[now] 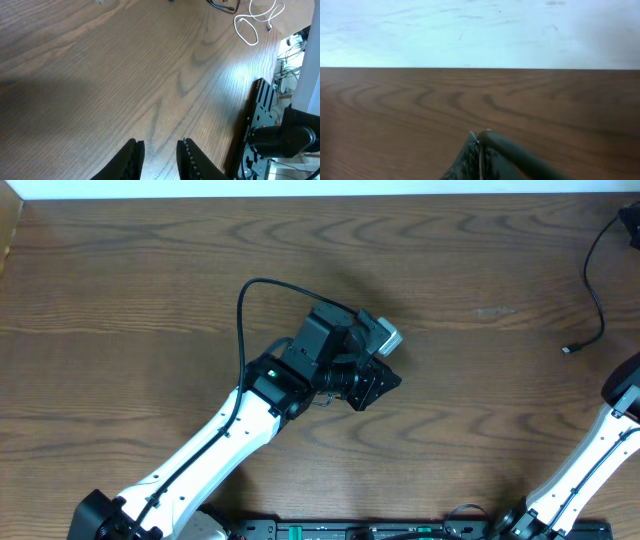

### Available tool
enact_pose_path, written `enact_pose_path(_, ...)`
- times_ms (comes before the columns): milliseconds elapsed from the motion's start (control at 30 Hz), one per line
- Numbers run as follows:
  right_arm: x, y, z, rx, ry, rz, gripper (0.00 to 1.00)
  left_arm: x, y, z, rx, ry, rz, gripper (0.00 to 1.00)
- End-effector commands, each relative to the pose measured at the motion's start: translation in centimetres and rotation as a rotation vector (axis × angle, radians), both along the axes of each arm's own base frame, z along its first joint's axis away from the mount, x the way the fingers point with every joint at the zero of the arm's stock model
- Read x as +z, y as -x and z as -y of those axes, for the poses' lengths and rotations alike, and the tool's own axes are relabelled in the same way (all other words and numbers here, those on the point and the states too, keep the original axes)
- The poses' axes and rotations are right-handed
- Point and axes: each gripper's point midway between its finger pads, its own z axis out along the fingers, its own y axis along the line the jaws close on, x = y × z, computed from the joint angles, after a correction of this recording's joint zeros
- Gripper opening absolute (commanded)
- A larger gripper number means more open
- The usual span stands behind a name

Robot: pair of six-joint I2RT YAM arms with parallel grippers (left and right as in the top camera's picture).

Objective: Untangle cables

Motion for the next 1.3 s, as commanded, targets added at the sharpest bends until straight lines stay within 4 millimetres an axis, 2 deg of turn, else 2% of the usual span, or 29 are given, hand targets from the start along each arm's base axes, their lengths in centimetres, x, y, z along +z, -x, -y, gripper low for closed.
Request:
enact_pose_path(0,-2.2,0.2,4.1,-0.222,0.061,-0.123,0.01,-0.2,-0.1,0.1,-0.008,-0.009,0.011,0.27)
enact_pose_path(67,-4.3,1.6,8.5,-0.499,0.148,-0.270,0.01,-0.2,-0.1,0.1,-0.008,-0.009,0.011,0.27)
enact_pose_path(100,-5.4,3.4,11.2,-0.661,0.232,-0.361,0.01,-0.2,-0.2,0.1,-0.008,-0.009,0.012,0.27)
enact_pose_path(233,-5.9,6.0,14.1,-0.835,0.343,-0.455,0.02,-0.1,-0.3,0.2,-0.008,-0.004,0.019,0.27)
enact_pose_path(333,-5.7,7.6,16.0,-1.016,0.321,-0.478,0.05,-0.1,-0.4,0.2,-0.008,-0.002,0.021,0.27)
enact_pose_path(400,-5.8,8.1,16.4,-1.057,0.284,-0.480,0.06,-0.2,-0.3,0.3,-0.010,-0.002,0.016,0.27)
enact_pose_path(433,-5.9,8.5,16.6,-1.089,0.256,-0.484,0.13,-0.2,-0.3,0.3,-0.011,-0.002,0.015,0.27)
enact_pose_path(533,-6.3,9.5,17.1,-1.168,0.180,-0.500,0.92,0.0,0.0,0.4,-0.027,0.011,0.007,0.27)
enact_pose_path(567,-6.4,9.9,17.3,-1.189,0.157,-0.504,0.99,0.0,0.0,0.4,-0.027,0.011,0.005,0.27)
enact_pose_path(667,-6.9,11.1,17.7,-1.241,0.102,-0.529,0.99,-0.1,0.2,0.3,-0.027,0.006,-0.001,0.27)
enact_pose_path(767,-7.1,11.4,17.7,-1.225,0.064,-0.538,0.99,-0.2,0.2,0.3,-0.029,0.006,-0.005,0.27)
enact_pose_path(867,-6.5,9.9,16.5,-1.125,-0.045,-0.500,0.99,-0.2,0.3,0.3,-0.029,0.003,-0.008,0.27)
enact_pose_path(900,-5.9,8.9,15.8,-1.063,-0.108,-0.467,0.99,-0.3,0.3,0.3,-0.029,0.002,-0.010,0.27)
enact_pose_path(967,-3.5,5.8,13.3,-0.846,-0.276,-0.347,0.99,-0.3,0.3,0.3,-0.030,0.001,-0.012,0.27)
enact_pose_path(1000,-1.3,4.3,11.8,-0.706,-0.375,-0.259,0.99,-0.3,0.4,0.2,-0.030,0.000,-0.014,0.27)
enact_pose_path(1067,1.7,3.1,10.7,-0.616,-0.588,-0.176,0.99,-0.5,0.5,0.1,-0.030,-0.007,-0.023,0.27)
enact_pose_path(1133,3.4,2.8,10.6,-0.599,-0.731,-0.152,0.99,-0.5,0.9,0.1,-0.041,-0.005,-0.038,0.27)
enact_pose_path(1200,4.4,2.7,9.7,-0.541,-0.803,-0.151,0.99,-0.5,1.2,0.3,-0.055,0.005,-0.050,0.27)
enact_pose_path(1267,2.7,3.4,9.3,-0.587,-0.835,-0.236,0.99,-0.4,1.4,0.3,-0.064,0.012,-0.055,0.27)
